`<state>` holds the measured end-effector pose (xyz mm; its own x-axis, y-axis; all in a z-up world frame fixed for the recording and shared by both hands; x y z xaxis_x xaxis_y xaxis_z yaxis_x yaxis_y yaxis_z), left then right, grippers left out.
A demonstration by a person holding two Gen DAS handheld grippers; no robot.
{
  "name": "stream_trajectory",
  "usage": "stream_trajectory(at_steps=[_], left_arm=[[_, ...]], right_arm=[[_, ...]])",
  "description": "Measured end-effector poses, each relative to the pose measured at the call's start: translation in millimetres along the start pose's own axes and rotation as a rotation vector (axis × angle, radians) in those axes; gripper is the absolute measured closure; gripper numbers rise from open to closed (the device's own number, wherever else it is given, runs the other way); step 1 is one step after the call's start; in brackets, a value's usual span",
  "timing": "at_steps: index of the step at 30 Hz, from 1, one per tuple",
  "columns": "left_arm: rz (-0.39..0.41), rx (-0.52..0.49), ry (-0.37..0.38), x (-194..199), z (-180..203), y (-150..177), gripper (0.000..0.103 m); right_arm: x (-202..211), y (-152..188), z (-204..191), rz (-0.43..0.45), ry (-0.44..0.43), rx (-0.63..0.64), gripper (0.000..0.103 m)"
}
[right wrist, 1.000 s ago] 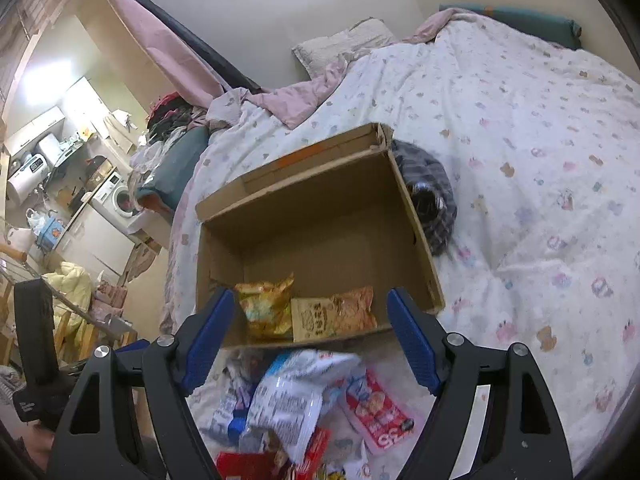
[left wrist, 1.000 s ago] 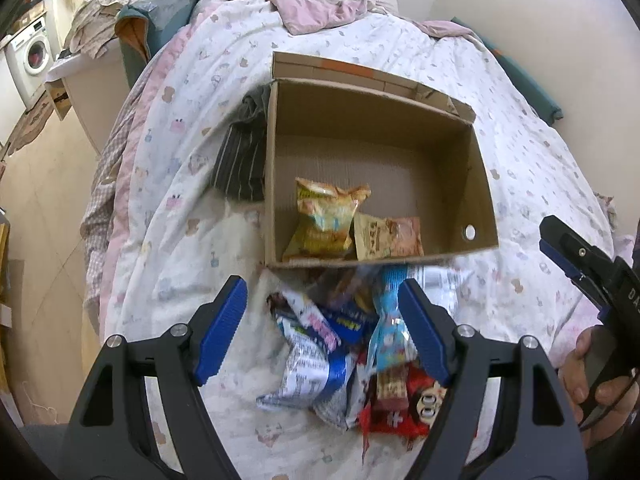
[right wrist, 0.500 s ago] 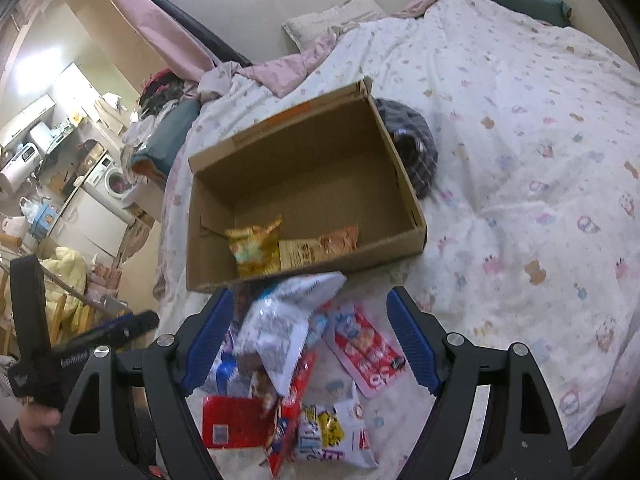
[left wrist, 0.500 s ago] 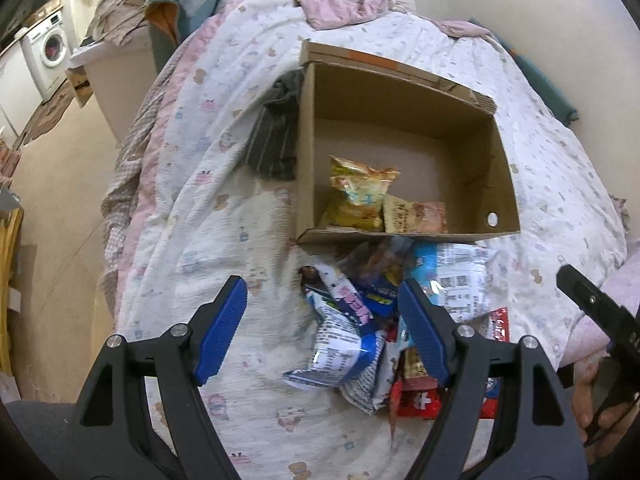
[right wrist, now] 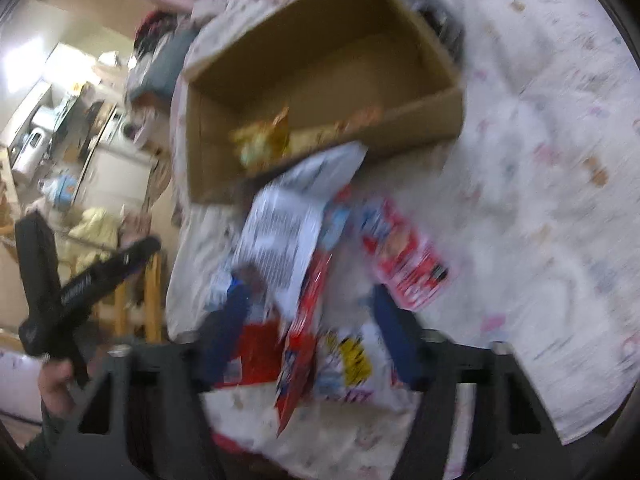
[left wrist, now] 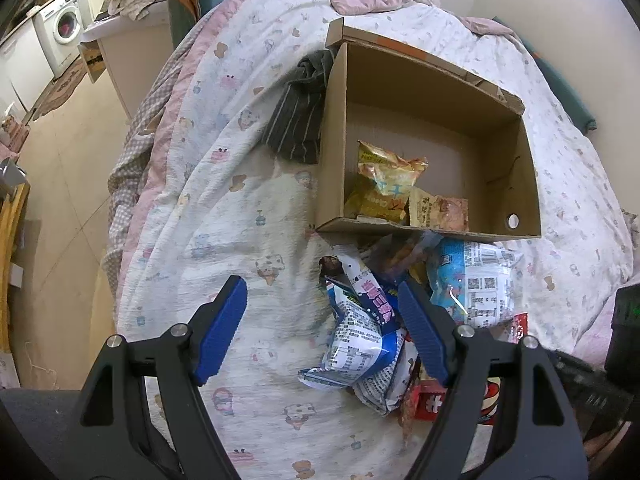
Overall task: Organize snacks
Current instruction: 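Grasp a red candy bag with the right gripper while the left gripper grasps a red wrapper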
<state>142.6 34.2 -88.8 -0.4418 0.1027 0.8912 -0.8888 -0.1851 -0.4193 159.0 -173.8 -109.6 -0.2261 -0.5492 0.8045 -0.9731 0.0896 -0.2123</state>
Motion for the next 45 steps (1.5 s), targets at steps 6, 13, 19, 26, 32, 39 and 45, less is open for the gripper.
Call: stream_trajectory(at_steps=[6, 13, 19, 26, 32, 39, 45], left_arm=[[-0.012, 0.0, 0.01, -3.8, 2.4, 0.8, 0.028], [-0.043, -0.052, 0.018, -11.4, 20.6, 7.2, 0.028], [-0.076, -0.071, 0.042, -9.1, 26.1, 17.8, 0.028], [-0.125, -0.117, 0.027, -12.7, 38.7, 40.6, 0.028], [-0.192, -0.155, 0.02, -19.0, 49.4, 72.2, 0.028], [-0.255, -0.223, -0.006, -41.2, 71.5, 98.4, 0.041], [-0.271, -0.279, -0.056, -55.0, 85.6, 109.3, 0.073]], right_arm=[[-24.2, 22.9, -13.0, -0.112, 0.02, 0.07, 0.067], [-50.0, 22.1, -15.9, -0.154, 0.035, 0.075, 0.082], [-32.1, 23.2, -19.1, -0.128, -0.027, 0.084, 0.087], [23.8, 12.5, -7.7, 0.024, -0.116, 0.036, 0.088], [59.5, -1.4, 3.0, 0.161, -0.183, -0.021, 0.088], [83.9, -10.4, -3.5, 0.254, -0.296, -0.028, 0.088], [87.1, -10.9, -3.4, 0.263, -0.294, -0.03, 0.088]])
Point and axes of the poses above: each gripper's, at about its wrist camera, not at the fingertips, and x roughly against the way its jaws point, z to its right, y to its underside, the point moved 7 cm from there along -x, roughly the way its jaws point, and after that the axes turned 2 degrees about -x, right-handed, at the moved point
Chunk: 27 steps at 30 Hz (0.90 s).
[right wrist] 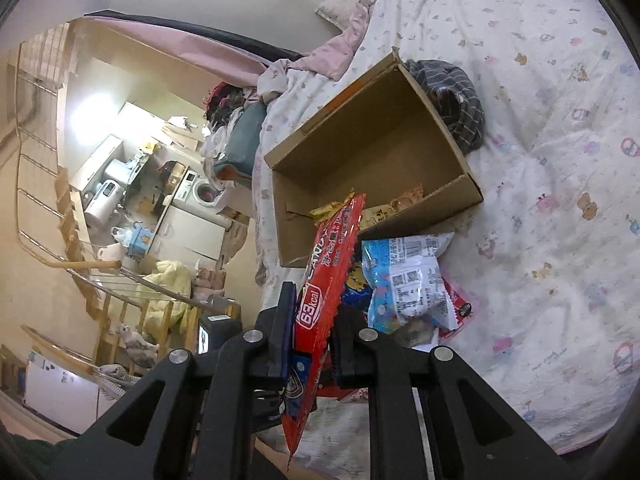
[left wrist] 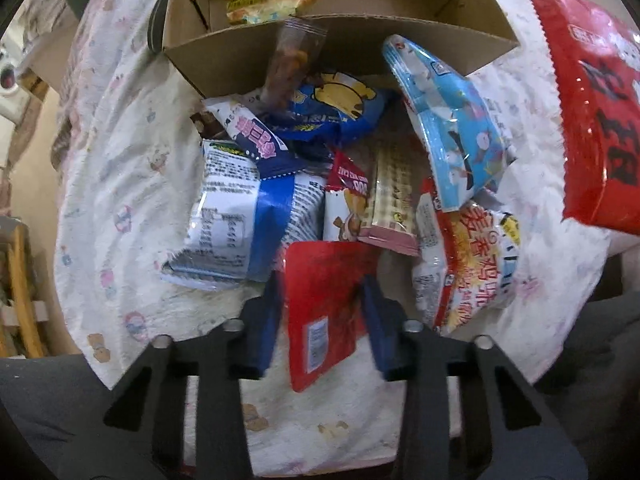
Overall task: Organize snacks
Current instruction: 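Grasp a red candy bag with the right gripper while the left gripper grasps a red wrapper, then carry both red packets over the box and lower them inside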
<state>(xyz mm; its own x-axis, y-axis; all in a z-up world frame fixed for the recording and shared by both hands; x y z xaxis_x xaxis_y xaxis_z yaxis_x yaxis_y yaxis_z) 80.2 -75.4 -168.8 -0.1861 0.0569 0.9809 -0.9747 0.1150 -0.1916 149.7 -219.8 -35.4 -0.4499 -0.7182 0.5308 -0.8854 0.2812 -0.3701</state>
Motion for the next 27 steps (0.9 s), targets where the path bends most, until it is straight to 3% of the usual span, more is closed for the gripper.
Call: stream_trajectory(at_steps=[1, 3, 5, 11, 16, 27], left_arm=[[0.009, -0.006, 0.0, 0.9, 1.0, 0.5, 0.076], [0.014, -0.003, 0.005, 4.3, 1.8, 1.4, 0.092], [0.012, 0.002, 0.019, 10.0, 4.1, 1.6, 0.097], [0.085, 0.017, 0.034, 48.6, 5.6, -4.3, 0.099], [0.176, 0.024, -0.039, 79.0, -11.6, -22.3, 0.099], [0.236, 0.081, -0.035, 98.9, -45.1, -55.7, 0.099]], right_arm=[[-0.1, 1.5, 0.6, -0.003, 0.007, 0.001, 0.088], [-1.8, 5.0, 2.7, -0.021, 0.013, 0.001, 0.088], [-4.1, 7.5, 4.7, -0.044, 0.005, -0.011, 0.088], [-2.2, 6.7, 6.4, -0.04, 0.007, -0.02, 0.088], [-2.6, 7.0, 3.4, -0.039, 0.009, -0.014, 0.088], [-10.1, 8.6, -0.5, -0.044, 0.021, -0.013, 0.088]])
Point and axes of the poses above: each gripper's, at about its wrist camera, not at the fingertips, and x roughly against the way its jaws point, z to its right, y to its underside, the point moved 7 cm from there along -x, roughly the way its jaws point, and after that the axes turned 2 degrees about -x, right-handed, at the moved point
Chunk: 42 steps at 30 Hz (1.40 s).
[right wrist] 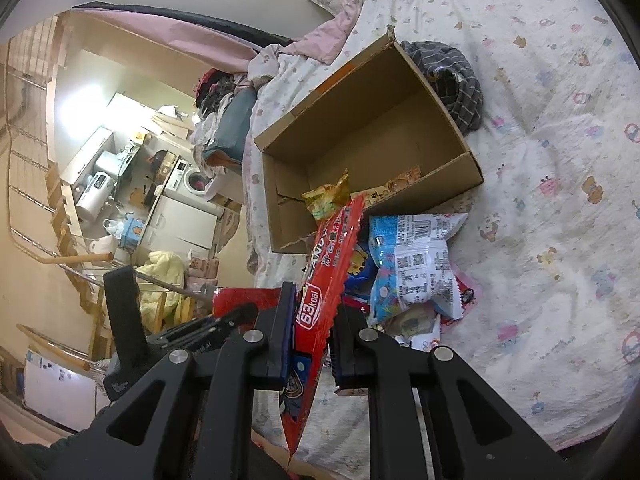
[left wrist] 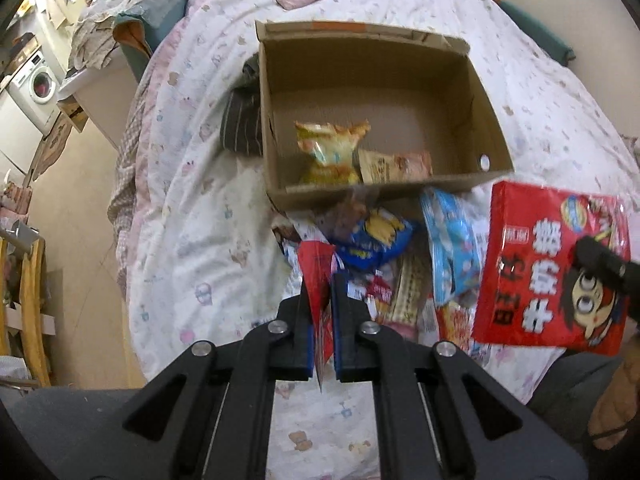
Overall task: Organize snacks
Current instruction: 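Carry both red packets over the box and lower them inside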
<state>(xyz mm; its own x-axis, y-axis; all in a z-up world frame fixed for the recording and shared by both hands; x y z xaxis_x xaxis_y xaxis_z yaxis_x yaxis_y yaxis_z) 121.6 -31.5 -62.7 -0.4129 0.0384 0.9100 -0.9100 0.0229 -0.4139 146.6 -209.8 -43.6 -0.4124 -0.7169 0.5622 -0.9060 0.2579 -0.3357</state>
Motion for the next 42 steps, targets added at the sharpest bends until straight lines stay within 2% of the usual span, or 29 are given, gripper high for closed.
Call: stream_trajectory(at_steps=[5, 10, 15, 25, 27, 30, 34, 39, 42], left_arm=[[0.036, -0.005, 0.007, 3.5, -2.7, -27.4, 0.099], [0.083, -0.051, -0.003, 6.9, -1.9, -63.7, 0.099], [0.113, -0.072, -0.006, -0.5, -2.0, -102.6, 0.099], [0.127, -0.071, -0.009, -43.8, 2.1, -167.8, 0.098], [0.12, -0.066, -0.009, -55.1, 4.6, -173.9, 0.098], [0.135, -0.064, -0.018, -69.6, 6.7, -177.4, 0.098], [0.12, -0.074, 0.001, -83.2, 7.7, -178.3, 0.098], [0.078, -0.022, 0.012, -94.7, -0.2, -173.1, 0.098], [0.087, -0.052, -0.007, -98.1, 1.6, -173.6, 0.098]], right_arm=[[-6.4, -8.3, -12.0, 0.011, -0.011, 0.009, 0.088], [-7.3, -26.6, -19.7, 0.042, -0.004, 0.015, 0.088], [-10.2, -58.3, -20.8, 0.082, 0.006, 0.004, 0.088], [-37.1, -133.9, -8.1, 0.096, 0.11, 0.037, 0.088], [-48.0, -146.5, 0.4, 0.086, 0.144, 0.049, 0.088], [-65.4, -155.0, 10.6, 0.057, 0.149, 0.05, 0.088], [-85.5, -151.1, 20.8, 0.031, 0.15, 0.054, 0.088], [-114.4, -144.9, 30.6, -0.019, 0.18, 0.071, 0.088], [-132.6, -139.8, 32.9, -0.059, 0.198, 0.084, 0.088]])
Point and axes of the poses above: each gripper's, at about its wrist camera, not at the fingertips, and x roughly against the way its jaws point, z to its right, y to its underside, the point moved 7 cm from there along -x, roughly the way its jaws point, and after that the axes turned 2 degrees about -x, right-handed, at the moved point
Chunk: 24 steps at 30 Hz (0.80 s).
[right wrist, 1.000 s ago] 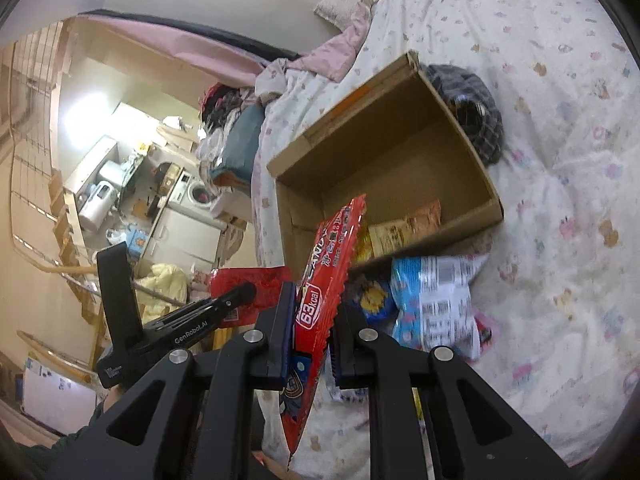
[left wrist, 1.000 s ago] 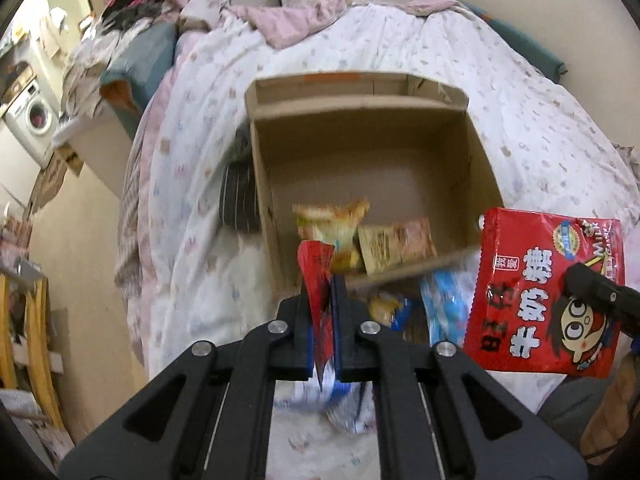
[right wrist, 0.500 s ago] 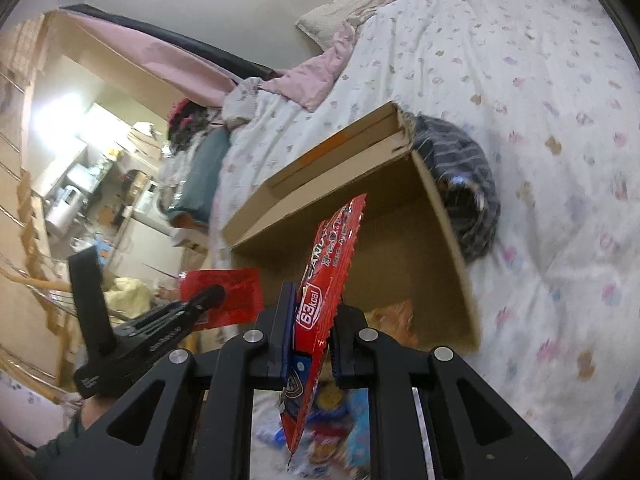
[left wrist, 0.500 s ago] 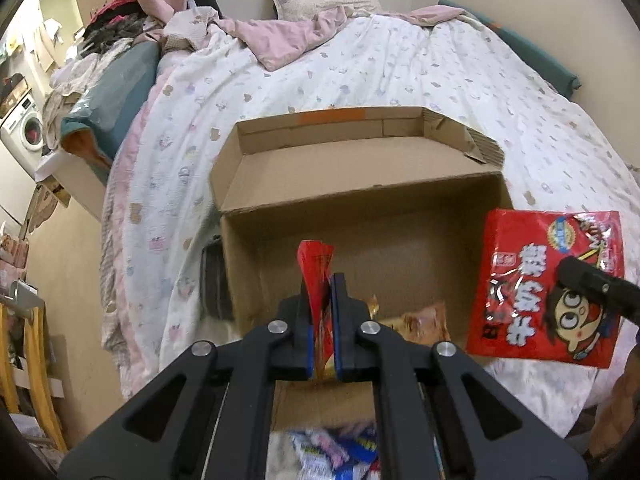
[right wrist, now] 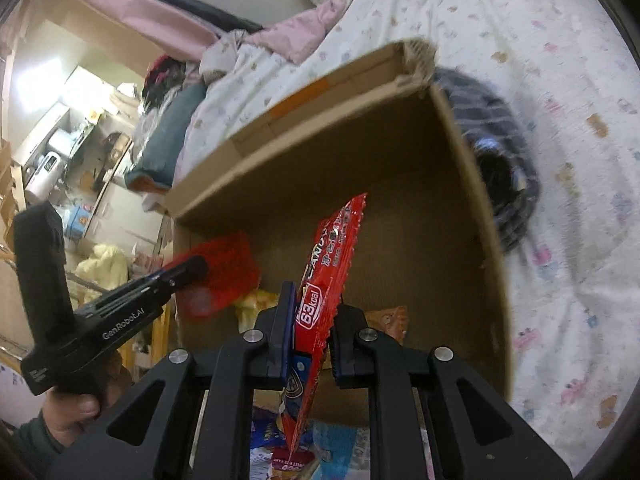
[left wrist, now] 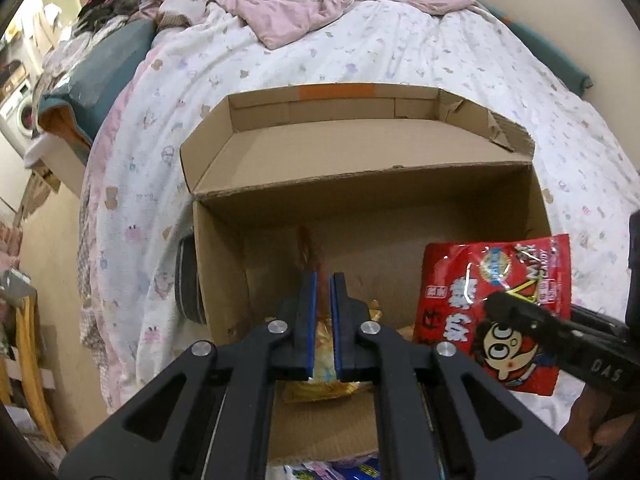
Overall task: Organize snacks
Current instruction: 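Carry both red packets over the box and lower them inside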
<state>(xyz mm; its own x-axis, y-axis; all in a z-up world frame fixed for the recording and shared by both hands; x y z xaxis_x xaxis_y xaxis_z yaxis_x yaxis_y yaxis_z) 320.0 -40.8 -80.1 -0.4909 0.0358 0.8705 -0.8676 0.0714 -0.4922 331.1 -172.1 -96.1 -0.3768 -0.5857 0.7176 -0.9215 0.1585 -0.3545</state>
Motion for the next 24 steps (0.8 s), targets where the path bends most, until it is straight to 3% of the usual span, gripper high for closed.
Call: stream_trajectory(at_steps=[9, 21, 24], left_arm=[[-0.008, 0.02, 0.016, -1.7, -2.7, -0.3, 0.098], [-0.001, 0.057, 0.035, 0.6, -8.8, -3.9, 0.098], [-0.002, 0.058, 0.03, -0.1, -8.7, -3.1, 0.098]], right_arm=[[-25.4, 2.7, -1.1, -0.051, 0.052, 0.036, 0.087], [-12.5, -5.9, 9.8, -0.014, 0.04, -0.03, 0.084], [-12.3, -4.9, 4.1, -0.016, 0.001, -0.018, 0.084]])
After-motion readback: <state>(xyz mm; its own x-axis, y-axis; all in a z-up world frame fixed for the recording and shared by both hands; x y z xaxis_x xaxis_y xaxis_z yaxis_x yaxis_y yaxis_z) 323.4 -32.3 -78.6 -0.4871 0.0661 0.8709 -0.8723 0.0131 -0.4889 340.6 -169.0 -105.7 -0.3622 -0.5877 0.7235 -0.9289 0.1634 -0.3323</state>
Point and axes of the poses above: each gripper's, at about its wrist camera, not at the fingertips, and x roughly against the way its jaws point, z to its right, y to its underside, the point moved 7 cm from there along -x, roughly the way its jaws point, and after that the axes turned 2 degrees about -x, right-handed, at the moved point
